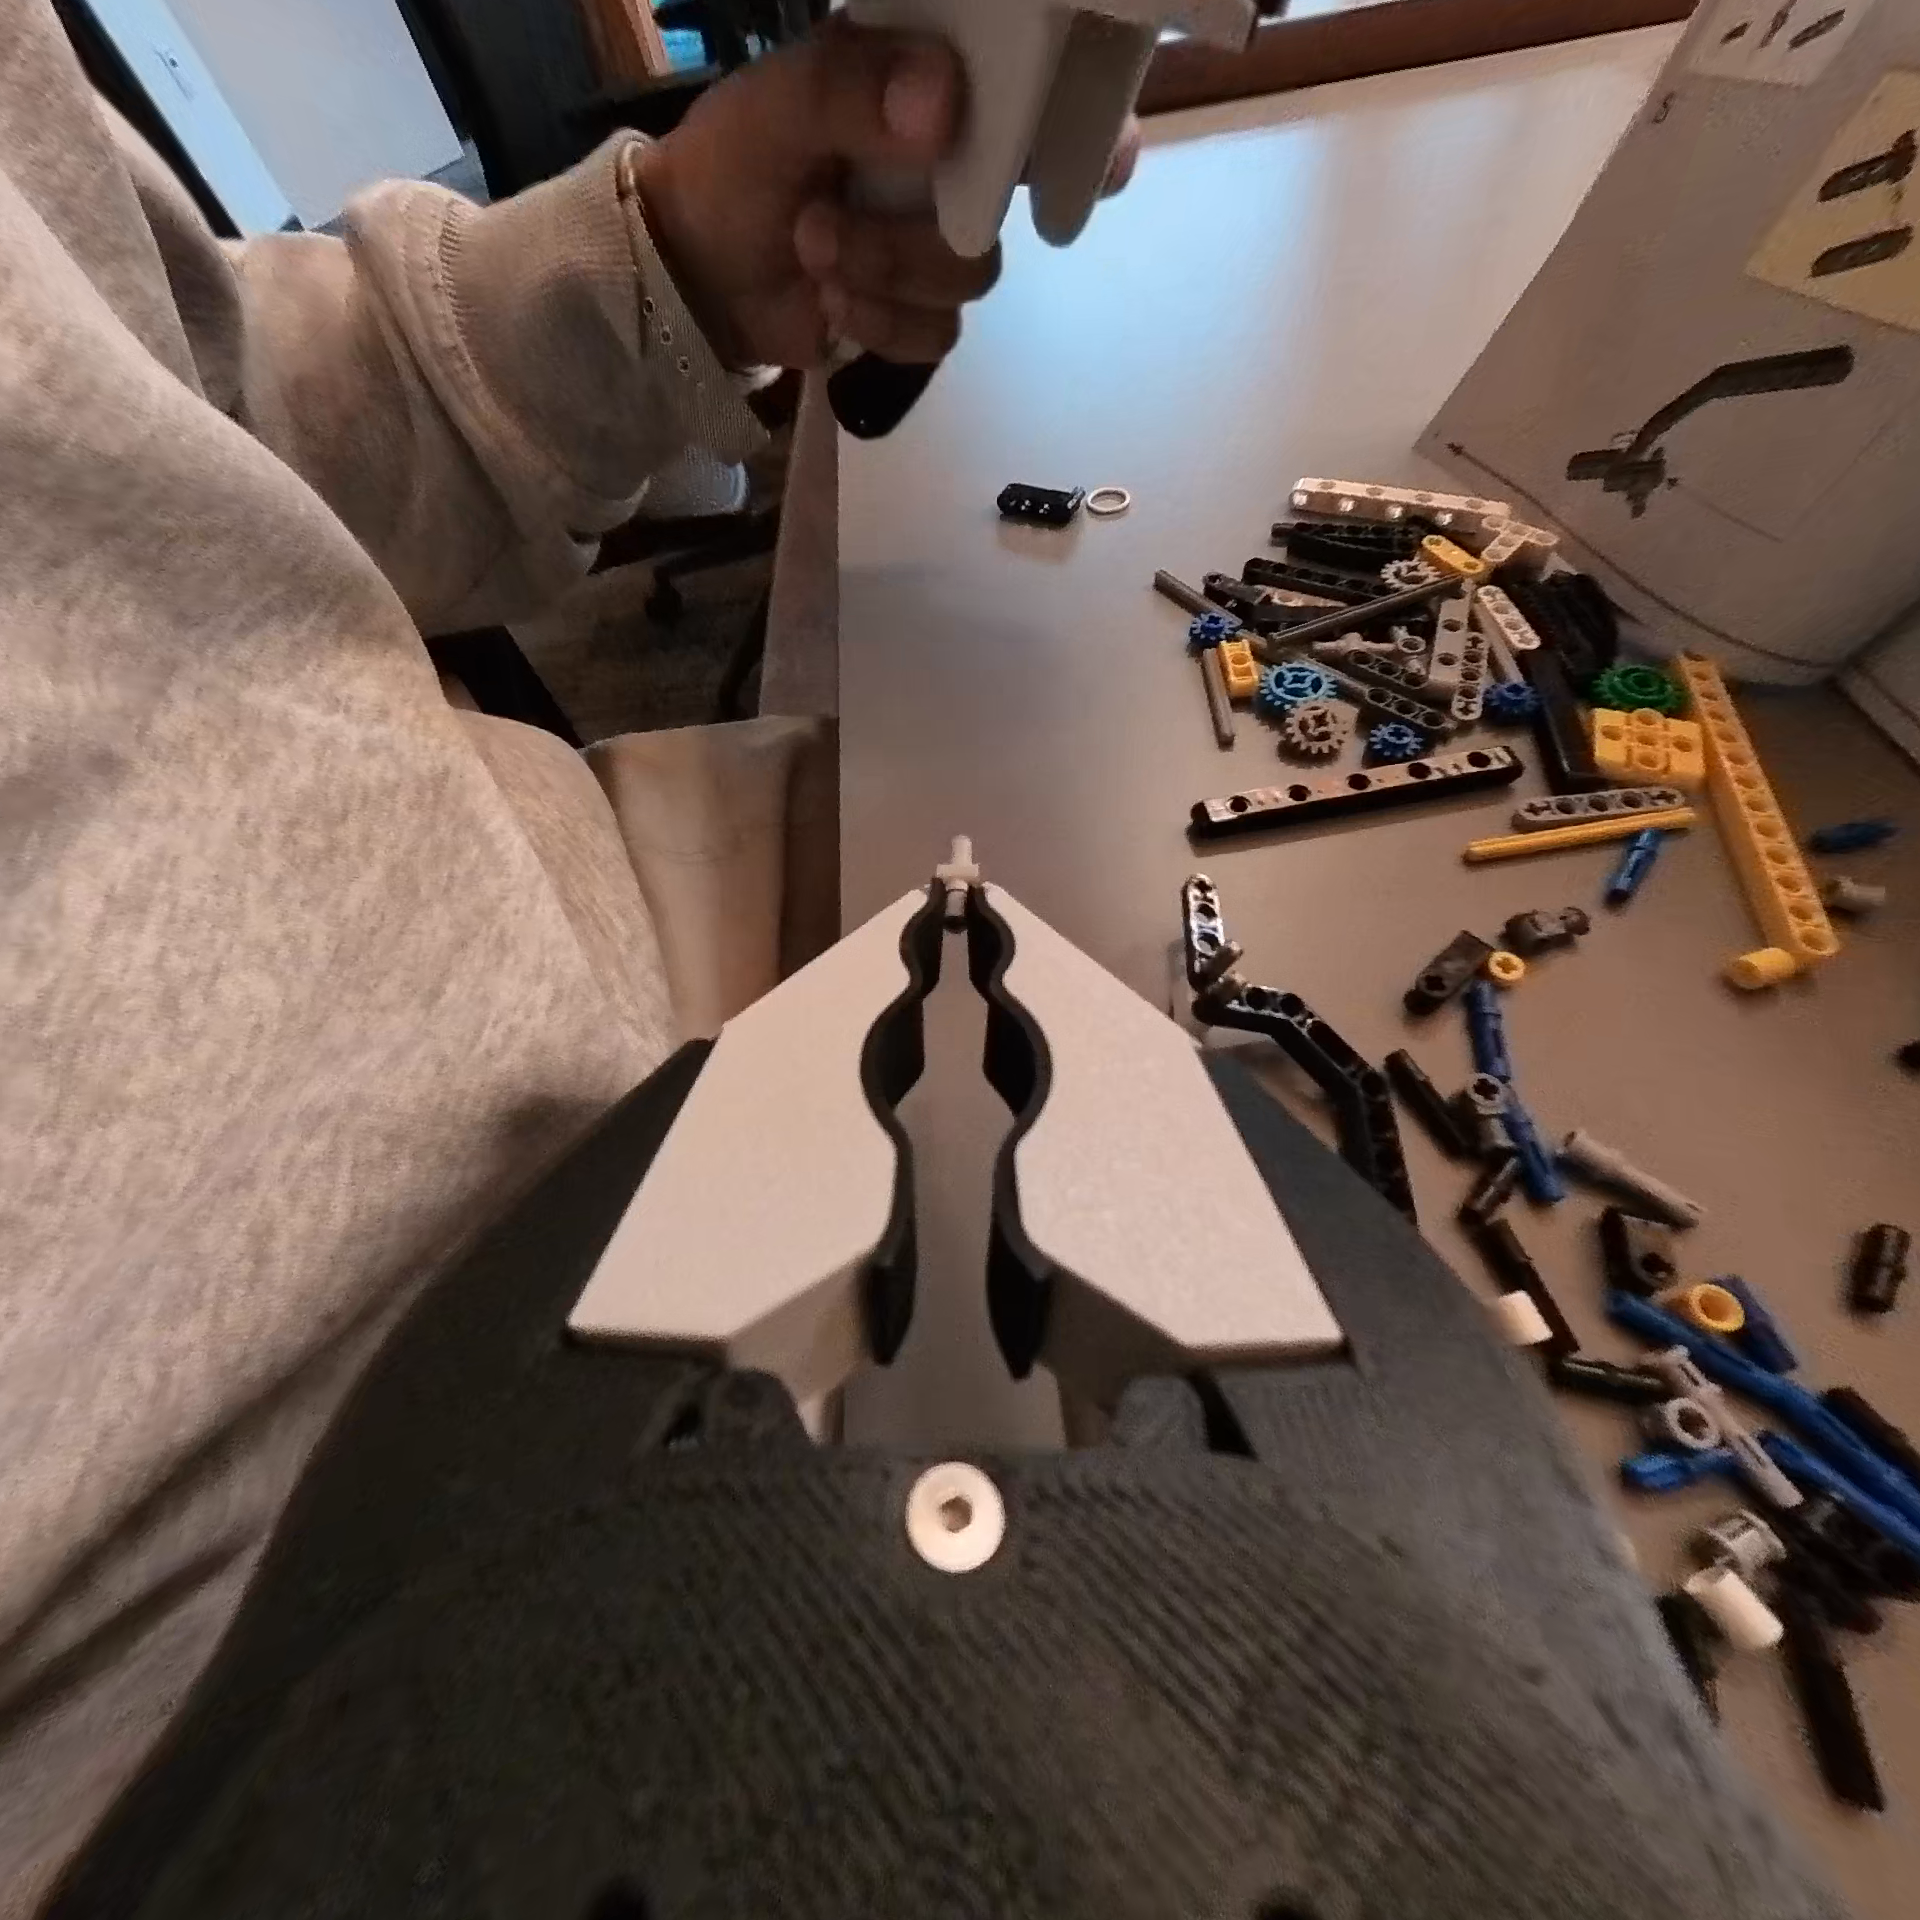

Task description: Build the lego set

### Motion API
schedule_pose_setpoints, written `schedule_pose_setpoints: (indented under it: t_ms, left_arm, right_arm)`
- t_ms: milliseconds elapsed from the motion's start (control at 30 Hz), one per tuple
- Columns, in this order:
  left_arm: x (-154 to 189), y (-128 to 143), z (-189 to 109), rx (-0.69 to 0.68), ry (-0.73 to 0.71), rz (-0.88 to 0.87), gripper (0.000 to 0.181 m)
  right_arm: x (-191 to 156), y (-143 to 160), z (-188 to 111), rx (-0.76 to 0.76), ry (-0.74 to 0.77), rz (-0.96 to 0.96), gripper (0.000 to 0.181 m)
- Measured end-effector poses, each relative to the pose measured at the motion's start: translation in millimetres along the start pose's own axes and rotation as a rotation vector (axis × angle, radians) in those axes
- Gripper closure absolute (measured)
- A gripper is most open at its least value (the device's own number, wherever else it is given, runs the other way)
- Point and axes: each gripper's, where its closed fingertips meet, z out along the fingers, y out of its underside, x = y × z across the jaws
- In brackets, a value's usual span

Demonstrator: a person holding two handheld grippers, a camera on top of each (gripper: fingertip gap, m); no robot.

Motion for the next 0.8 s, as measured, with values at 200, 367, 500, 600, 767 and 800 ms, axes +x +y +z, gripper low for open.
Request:
schedule_pose_setpoints:
  t_ms: [200, 367, 500, 600, 767, 800]
  left_arm:
    - [-16, -7, -25, 0.031, -0.084, -0.031, 0.178]
    - [-29, -12, -55, 0.056, -0.189, -0.046, 0.177]
    - [-48, 24, -77, -0.126, -0.366, -0.106, 0.170]
    - [-58, 72, -95, -0.390, -0.503, -0.085, 0.158]
    - [-59, 120, -105, -0.599, -0.602, -0.054, 0.157]
    - [-58, 125, -105, -0.616, -0.609, -0.049, 0.157]
  right_arm:
    - [-1, -1, 2, 0.006, 0.006, 0.001, 0.179]
    - [0, -2, 2, 0.016, 0.018, 0.001, 0.179]
    - [2, -5, 3, 0.025, 0.027, 0.008, 0.179]
    - [4, -6, 7, 0.027, 0.043, 0.023, 0.179]
    - [2, -13, 22, 0.028, 0.077, 0.027, 0.179]
    - [1, -14, 25, 0.027, 0.079, 0.023, 0.179]
